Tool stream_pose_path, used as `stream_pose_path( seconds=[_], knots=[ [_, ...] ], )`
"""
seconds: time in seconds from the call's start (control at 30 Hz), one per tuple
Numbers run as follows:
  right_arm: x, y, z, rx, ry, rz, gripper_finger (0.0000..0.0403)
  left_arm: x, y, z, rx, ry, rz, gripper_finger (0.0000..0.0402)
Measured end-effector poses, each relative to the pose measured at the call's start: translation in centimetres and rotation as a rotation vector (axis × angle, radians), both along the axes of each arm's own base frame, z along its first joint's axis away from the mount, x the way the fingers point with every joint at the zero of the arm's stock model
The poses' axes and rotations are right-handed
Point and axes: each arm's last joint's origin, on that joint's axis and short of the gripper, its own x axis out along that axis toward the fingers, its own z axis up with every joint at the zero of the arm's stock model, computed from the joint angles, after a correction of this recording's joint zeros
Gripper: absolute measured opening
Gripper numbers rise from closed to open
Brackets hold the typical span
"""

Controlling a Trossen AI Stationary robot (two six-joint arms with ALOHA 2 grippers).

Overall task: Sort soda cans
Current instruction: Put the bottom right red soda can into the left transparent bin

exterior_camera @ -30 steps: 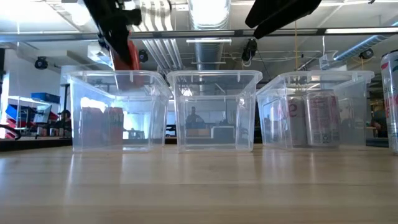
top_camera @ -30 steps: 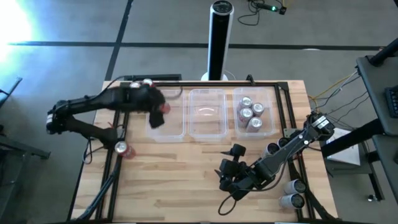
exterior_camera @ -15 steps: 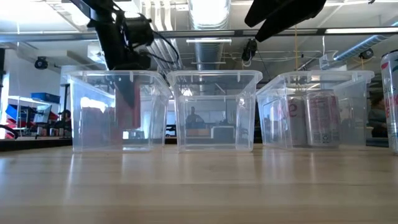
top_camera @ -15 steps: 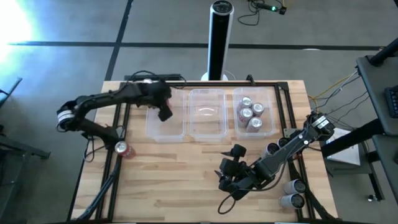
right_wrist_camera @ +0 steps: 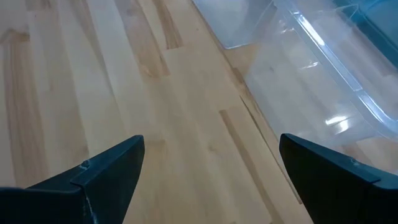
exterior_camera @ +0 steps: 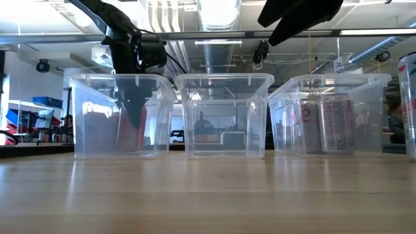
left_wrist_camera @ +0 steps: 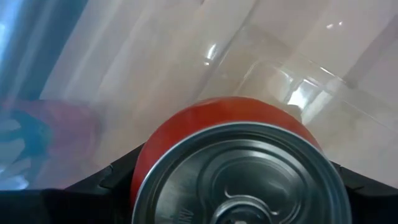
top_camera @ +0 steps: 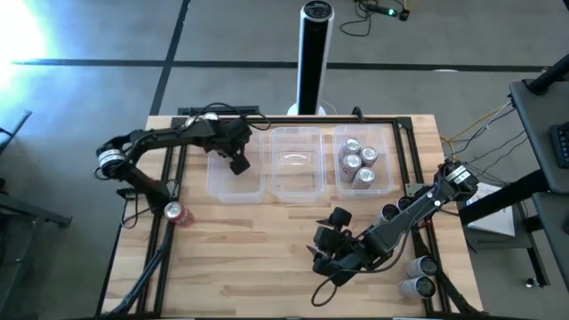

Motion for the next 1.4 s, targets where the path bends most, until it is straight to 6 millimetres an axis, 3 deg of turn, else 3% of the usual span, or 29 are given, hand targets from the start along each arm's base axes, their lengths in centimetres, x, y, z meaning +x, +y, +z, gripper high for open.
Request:
stream_pose_path(
  seconds=[0.2, 0.5, 0.83, 0.93, 1.4],
  knots=[
    [0.0, 0.0, 0.0, -0.003, 0.003, 0.004, 0.0368, 0.2, 0.1, -0.5, -0.006, 0.015, 0.003, 0.0293],
    [0.0, 0.0, 0.0, -0.011, 0.008, 0.014, 0.0368, 0.2, 0.0, -0.4, -0.025, 0.009, -0.027, 0.0353],
    [-0.3, -0.2, 0.9, -0.016, -0.005, 0.03, 0.0368, 0.8, -1.7, 5.2, 0.046, -0.136, -0.073, 0.0356],
    [-0.4, -0.3, 1.1, -0.012, -0.011, 0.029, 0.0368, 1.5, -1.5, 6.0, 0.098, -0.212, -0.047, 0.0356],
    [-0.6, 0.0, 1.1, -0.009, -0.004, 0.038, 0.0368, 4.5, 1.0, 3.8, 0.253, -0.054, 0.04, 0.0356]
  ],
)
